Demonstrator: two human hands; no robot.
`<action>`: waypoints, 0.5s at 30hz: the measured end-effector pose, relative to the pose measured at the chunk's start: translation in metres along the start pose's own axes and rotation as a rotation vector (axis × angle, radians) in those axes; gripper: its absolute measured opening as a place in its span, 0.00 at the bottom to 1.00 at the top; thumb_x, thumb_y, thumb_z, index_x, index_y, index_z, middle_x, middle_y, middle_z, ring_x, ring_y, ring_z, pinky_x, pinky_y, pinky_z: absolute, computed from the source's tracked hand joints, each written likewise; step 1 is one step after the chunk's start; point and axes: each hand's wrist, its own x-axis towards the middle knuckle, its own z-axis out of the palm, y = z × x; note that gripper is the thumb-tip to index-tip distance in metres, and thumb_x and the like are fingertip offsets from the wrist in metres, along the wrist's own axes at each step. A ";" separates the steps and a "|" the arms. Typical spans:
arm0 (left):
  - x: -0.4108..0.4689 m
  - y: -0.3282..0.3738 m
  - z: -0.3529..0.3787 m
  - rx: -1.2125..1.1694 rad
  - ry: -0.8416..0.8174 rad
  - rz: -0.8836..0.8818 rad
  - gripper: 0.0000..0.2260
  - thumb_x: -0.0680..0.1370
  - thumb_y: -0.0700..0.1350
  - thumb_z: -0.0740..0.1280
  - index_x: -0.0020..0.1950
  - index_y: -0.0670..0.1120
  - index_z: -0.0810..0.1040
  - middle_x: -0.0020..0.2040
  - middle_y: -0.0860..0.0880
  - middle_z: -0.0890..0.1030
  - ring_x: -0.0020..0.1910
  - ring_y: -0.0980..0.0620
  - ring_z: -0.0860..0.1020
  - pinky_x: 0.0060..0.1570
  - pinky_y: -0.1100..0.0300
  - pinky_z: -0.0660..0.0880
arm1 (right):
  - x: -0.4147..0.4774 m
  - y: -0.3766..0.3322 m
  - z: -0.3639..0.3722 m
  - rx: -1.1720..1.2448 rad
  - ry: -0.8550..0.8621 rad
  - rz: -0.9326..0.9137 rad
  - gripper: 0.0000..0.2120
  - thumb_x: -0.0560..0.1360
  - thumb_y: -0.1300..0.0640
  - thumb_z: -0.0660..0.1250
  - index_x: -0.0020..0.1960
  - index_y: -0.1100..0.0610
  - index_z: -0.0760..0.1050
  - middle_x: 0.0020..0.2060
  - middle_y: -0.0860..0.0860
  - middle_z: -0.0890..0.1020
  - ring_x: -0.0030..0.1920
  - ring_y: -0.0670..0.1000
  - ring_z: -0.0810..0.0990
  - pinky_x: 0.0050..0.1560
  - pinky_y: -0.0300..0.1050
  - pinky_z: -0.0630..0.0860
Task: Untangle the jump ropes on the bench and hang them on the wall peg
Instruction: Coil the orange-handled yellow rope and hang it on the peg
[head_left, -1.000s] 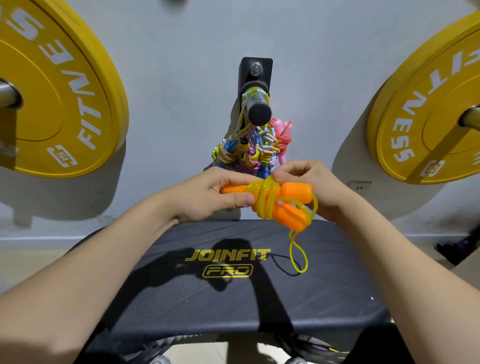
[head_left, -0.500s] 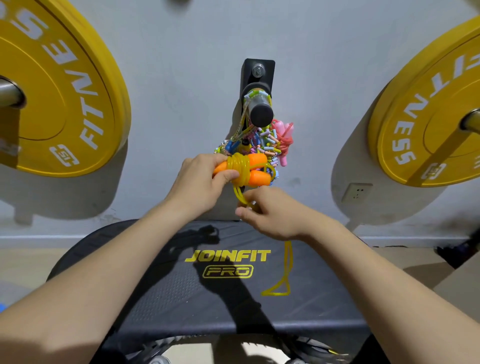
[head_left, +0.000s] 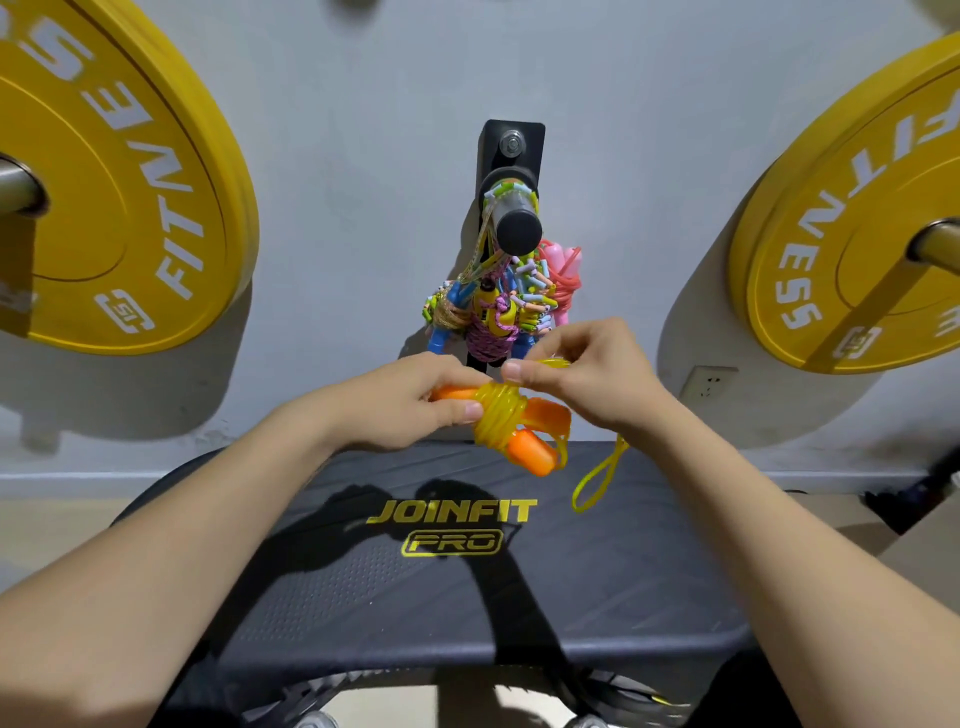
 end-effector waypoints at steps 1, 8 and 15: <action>0.000 0.003 0.000 -0.113 -0.019 0.009 0.13 0.86 0.45 0.66 0.70 0.48 0.81 0.57 0.50 0.83 0.57 0.53 0.80 0.60 0.56 0.75 | 0.000 0.002 -0.003 0.098 -0.028 0.030 0.14 0.70 0.42 0.82 0.39 0.52 0.87 0.26 0.43 0.79 0.28 0.42 0.72 0.31 0.36 0.70; 0.006 0.015 0.007 -0.864 0.129 0.054 0.21 0.81 0.44 0.64 0.74 0.40 0.75 0.54 0.43 0.79 0.44 0.55 0.74 0.46 0.60 0.72 | 0.001 0.009 -0.020 0.578 -0.236 0.230 0.05 0.76 0.56 0.76 0.43 0.56 0.82 0.37 0.58 0.81 0.37 0.52 0.78 0.36 0.44 0.77; 0.022 0.002 0.013 -0.799 0.658 -0.173 0.14 0.87 0.44 0.63 0.70 0.46 0.80 0.51 0.45 0.84 0.43 0.53 0.71 0.44 0.60 0.72 | -0.004 0.003 -0.013 0.644 -0.427 0.230 0.09 0.82 0.55 0.71 0.42 0.48 0.81 0.35 0.49 0.64 0.33 0.47 0.58 0.30 0.38 0.55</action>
